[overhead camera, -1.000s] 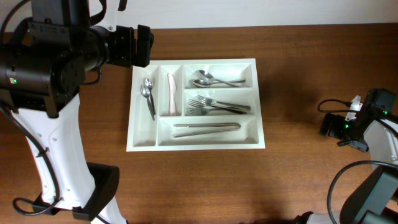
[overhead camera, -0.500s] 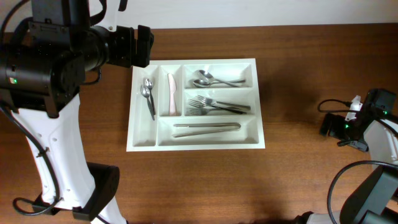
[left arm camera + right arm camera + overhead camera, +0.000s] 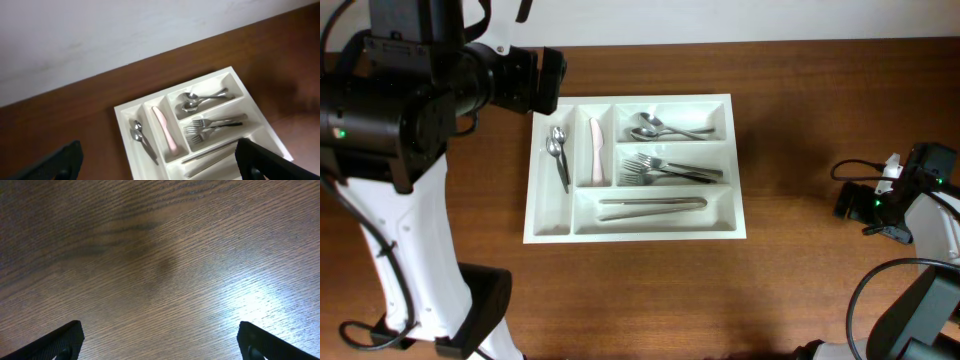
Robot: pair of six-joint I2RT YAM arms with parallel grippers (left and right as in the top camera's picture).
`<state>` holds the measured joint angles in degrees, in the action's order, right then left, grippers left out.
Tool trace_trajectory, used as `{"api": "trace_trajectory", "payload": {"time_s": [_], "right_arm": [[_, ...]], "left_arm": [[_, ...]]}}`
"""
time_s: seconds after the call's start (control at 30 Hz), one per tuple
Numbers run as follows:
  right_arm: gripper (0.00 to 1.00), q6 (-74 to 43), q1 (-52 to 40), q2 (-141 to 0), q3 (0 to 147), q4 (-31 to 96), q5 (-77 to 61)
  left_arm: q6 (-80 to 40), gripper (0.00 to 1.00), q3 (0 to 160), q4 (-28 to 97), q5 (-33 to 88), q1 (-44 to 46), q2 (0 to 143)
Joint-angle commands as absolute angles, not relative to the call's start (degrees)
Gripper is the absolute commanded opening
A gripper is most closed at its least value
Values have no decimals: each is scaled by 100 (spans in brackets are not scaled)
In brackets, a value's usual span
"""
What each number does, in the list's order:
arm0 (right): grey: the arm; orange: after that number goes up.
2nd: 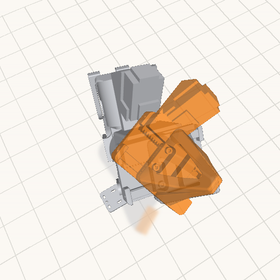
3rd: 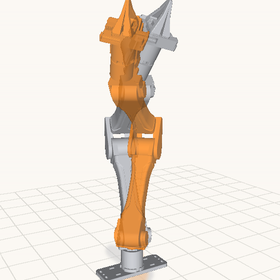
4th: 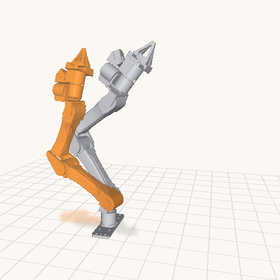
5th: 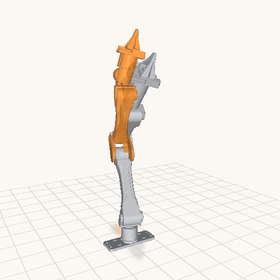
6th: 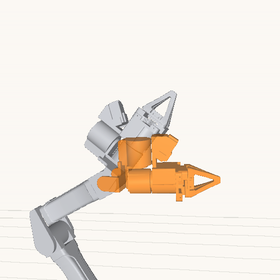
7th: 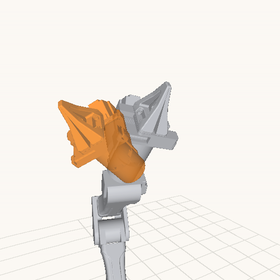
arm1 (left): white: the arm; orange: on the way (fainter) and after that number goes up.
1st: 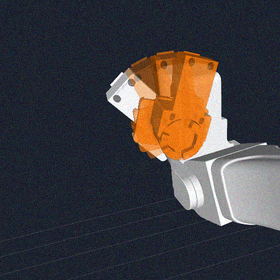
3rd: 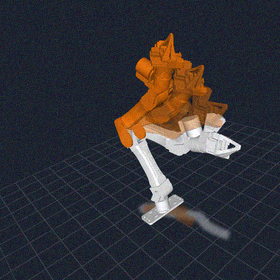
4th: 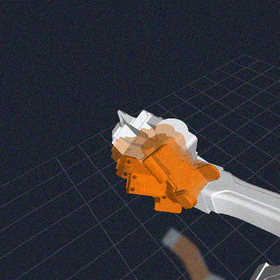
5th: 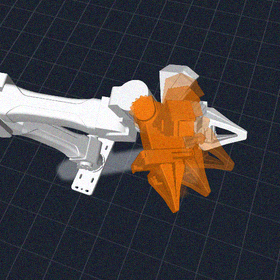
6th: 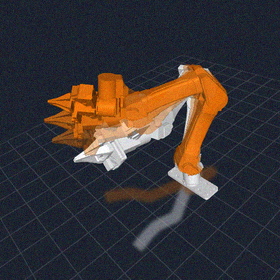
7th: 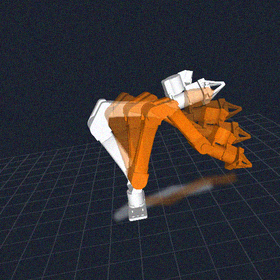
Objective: Pack container
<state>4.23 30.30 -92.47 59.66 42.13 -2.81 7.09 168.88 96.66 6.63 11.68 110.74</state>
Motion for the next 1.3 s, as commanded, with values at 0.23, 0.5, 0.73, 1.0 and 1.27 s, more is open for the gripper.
{"api": "trace_trajectory", "payload": {"time_s": [0.23, 0.5, 0.73, 1.0, 1.27], "right_arm": [[99, 357, 3041, -9150, 5953, 4215, -231], [99, 357, 3041, -9150, 5953, 4215, -231], [99, 357, 3041, -9150, 5953, 4215, -231], [98, 357, 3041, -9150, 5953, 4215, -231], [99, 357, 3041, -9150, 5953, 4215, -231]], "left_arm": [[1022, 99, 15773, 9487, 292, 1201, 9782], [1020, 99, 13122, 7679, 320, 1201, 8399], [1017, 99, 10630, 6694, 211, 1131, 7006], [969, 99, 7572, 5660, 283, 421, 5085], [976, 99, 5347, 4322, 360, 309, 3400]]}}
